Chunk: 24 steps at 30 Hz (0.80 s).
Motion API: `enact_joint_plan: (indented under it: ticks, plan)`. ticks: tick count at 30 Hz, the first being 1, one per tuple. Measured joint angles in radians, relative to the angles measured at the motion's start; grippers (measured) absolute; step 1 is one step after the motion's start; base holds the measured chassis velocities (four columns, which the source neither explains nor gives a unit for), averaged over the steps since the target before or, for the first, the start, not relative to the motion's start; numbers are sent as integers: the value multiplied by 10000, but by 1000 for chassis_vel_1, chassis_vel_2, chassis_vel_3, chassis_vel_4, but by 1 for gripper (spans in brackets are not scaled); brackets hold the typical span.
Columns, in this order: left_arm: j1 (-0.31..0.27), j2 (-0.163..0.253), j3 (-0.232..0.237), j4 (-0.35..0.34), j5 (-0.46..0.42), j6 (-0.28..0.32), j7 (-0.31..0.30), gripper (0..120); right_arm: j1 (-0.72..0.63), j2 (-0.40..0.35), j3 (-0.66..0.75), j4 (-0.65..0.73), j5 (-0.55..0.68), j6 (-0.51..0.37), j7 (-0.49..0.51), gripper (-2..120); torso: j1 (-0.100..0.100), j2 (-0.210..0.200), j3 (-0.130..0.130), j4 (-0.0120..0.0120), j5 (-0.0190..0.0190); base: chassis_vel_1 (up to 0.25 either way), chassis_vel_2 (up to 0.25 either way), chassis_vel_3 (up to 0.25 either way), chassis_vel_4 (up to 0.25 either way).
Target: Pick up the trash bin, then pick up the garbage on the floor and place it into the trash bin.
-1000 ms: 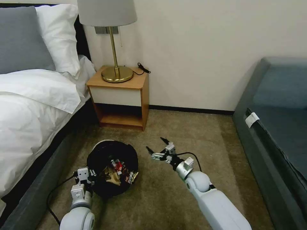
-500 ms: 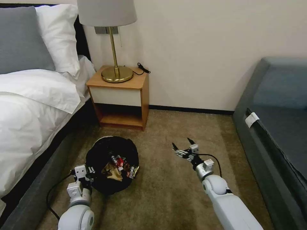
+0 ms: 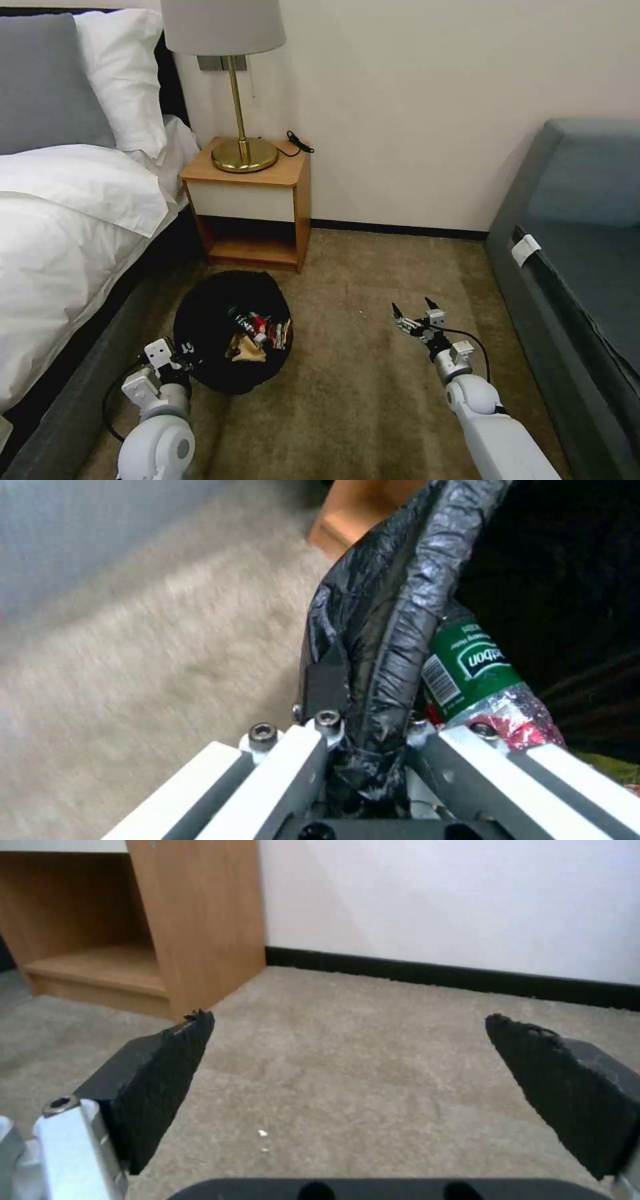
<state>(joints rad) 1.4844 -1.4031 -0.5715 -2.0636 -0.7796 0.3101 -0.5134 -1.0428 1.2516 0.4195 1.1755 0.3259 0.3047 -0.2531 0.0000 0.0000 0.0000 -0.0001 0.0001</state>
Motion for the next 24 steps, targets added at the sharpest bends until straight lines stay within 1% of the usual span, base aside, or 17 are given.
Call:
enact_joint_plan:
  ticks: [1, 4, 5, 6, 7, 8, 10, 11, 14, 15, 17, 18, 19, 20, 21, 24]
  plan:
    - [0, 0, 0, 0, 0, 0, 0, 0, 0, 0, 0, 0, 0, 0, 0, 100, 0, 0, 0, 0, 0, 0, 0, 0, 0]
    - [-205, -220, 0, -87, -829, 319, -800, 0, -122, -46, 171, 0, -62, 56, -165, 100, 0, 0, 0, 1, -1, 0, 0, 0, 0]
    - [-205, -220, 0, -87, -829, 319, -800, 0, -122, -46, 171, 0, -62, 56, -165, 100, 0, 0, 0, 1, -1, 0, 0, 0, 0]
    - [-264, -259, -3, -115, -1119, 392, -1097, 0, -166, -61, 225, 7, -124, 92, -242, 100, 0, 0, 0, 1, 0, 0, 0, 0, 0]
    - [-264, -259, -3, -115, -1119, 392, -1097, 0, -166, -61, 225, 7, -124, 92, -242, 100, 0, 0, 0, 1, 0, 0, 0, 0, 0]
    - [-328, -308, -11, -128, -1403, 447, -1417, 0, -233, -74, 295, 21, -199, 147, -349, 100, 0, 0, 0, 1, 0, 0, 0, 0, 0]
    - [-406, -371, -42, -127, -1638, 490, -1713, 0, -329, -84, 392, 42, -283, 219, -476, 100, 0, 0, 0, 1, -1, 0, 0, 0, 0]
    - [-406, -371, -42, -127, -1638, 490, -1713, 0, -329, -84, 392, 42, -283, 219, -476, 100, 0, 0, 0, 1, -1, 0, 0, 0, 0]
    - [-575, -411, -77, -64, -2126, 552, -2112, 0, -490, -83, 523, 147, -392, 281, -571, 100, 0, 0, 0, 1, -1, 0, 0, 0, 0]
    - [-575, -411, -77, -64, -2126, 552, -2112, 0, -490, -83, 523, 147, -392, 281, -571, 100, 0, 0, 0, 1, -1, 0, 0, 0, 0]
    - [-749, -450, -86, -7, -2644, 701, -2441, 0, -642, -83, 614, 303, -402, 287, -595, 100, 0, 0, 0, 2, 0, 0, 0, 0, 0]
    - [-749, -450, -86, -7, -2644, 701, -2441, 0, -642, -83, 614, 303, -402, 287, -595, 100, 0, 0, 0, 2, 0, 0, 0, 0, 0]
    - [-906, -477, -67, 50, -3046, 841, -2603, 0, -723, -84, 679, 412, -401, 286, -599, 100, 0, 0, 0, 1, -1, 0, 0, 0, 0]
    - [-1011, -491, -44, 97, -3246, 914, -2676, 0, -780, -88, 730, 495, -399, 285, -599, 100, 0, 0, 0, 1, -1, 0, 0, 0, 0]
    - [-1011, -491, -44, 97, -3246, 914, -2676, 0, -780, -88, 730, 495, -399, 285, -599, 100, 0, 0, 0, 1, -1, 0, 0, 0, 0]
    - [-1484, -576, 65, 378, -3548, 1063, -2865, 0, -979, -98, 910, 750, -373, 259, -601, 100, 0, 0, 0, 1, -1, 0, 0, 0, 0]
